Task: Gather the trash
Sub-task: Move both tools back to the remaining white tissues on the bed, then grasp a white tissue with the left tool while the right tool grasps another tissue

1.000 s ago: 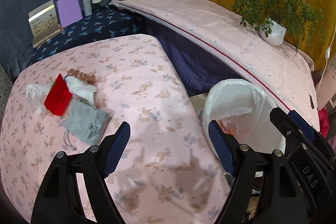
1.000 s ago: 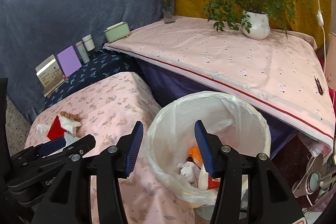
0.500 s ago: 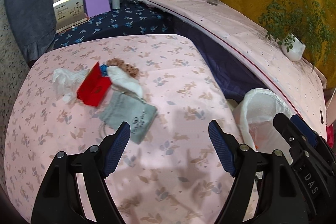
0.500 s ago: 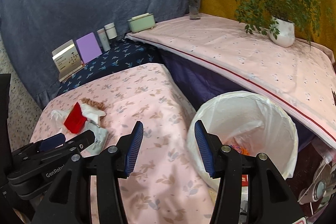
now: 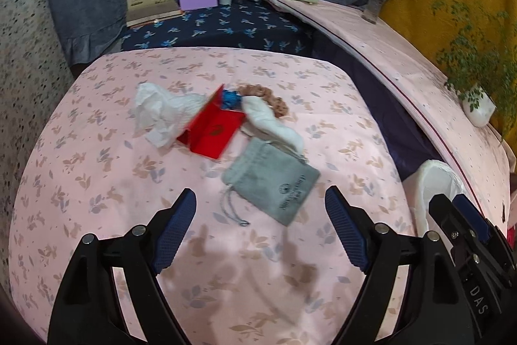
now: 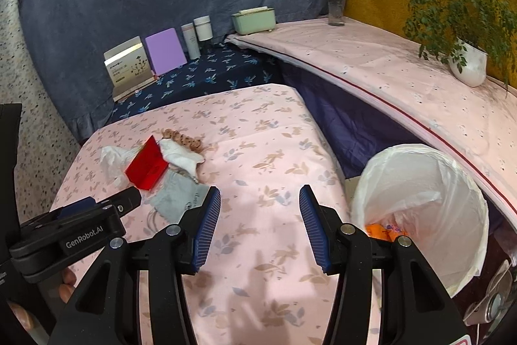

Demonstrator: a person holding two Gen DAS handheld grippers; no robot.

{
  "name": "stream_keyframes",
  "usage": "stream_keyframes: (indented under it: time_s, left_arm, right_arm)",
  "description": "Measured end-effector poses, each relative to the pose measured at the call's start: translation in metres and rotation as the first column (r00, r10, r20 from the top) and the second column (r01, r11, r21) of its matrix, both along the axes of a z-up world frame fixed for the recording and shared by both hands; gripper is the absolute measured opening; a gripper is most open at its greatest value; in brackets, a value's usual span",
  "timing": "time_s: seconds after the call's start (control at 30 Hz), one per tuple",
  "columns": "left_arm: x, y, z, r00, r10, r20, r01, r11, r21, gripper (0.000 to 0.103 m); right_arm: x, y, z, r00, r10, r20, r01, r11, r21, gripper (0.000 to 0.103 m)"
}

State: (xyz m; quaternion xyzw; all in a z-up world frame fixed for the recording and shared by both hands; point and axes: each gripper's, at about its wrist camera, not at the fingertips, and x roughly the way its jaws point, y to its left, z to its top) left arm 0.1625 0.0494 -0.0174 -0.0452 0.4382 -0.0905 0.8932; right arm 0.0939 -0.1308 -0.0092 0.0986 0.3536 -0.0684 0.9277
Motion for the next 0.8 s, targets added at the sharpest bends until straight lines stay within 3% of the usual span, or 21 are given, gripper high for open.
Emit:
stream_keyframes:
  time_s: [0.5, 0.8]
  left_arm:
    - [0.053, 0.088, -0.018, 0.987, 0.158, -0.043, -0.159, 0.987, -0.022, 0.078]
    - [0.107, 0.112, -0.034, 0.977, 0.2, -0.074, -0.203, 0.979, -0.028, 0.078]
  right_arm:
    - [0.055, 0.054, -0.025, 0.994, 0.094, -0.061, -0.095, 0.995, -0.006, 0.05]
    - [0.108, 0.072, -0.052, 0.987, 0.12, -0.105, -0.119, 0.993, 0.02, 0.05]
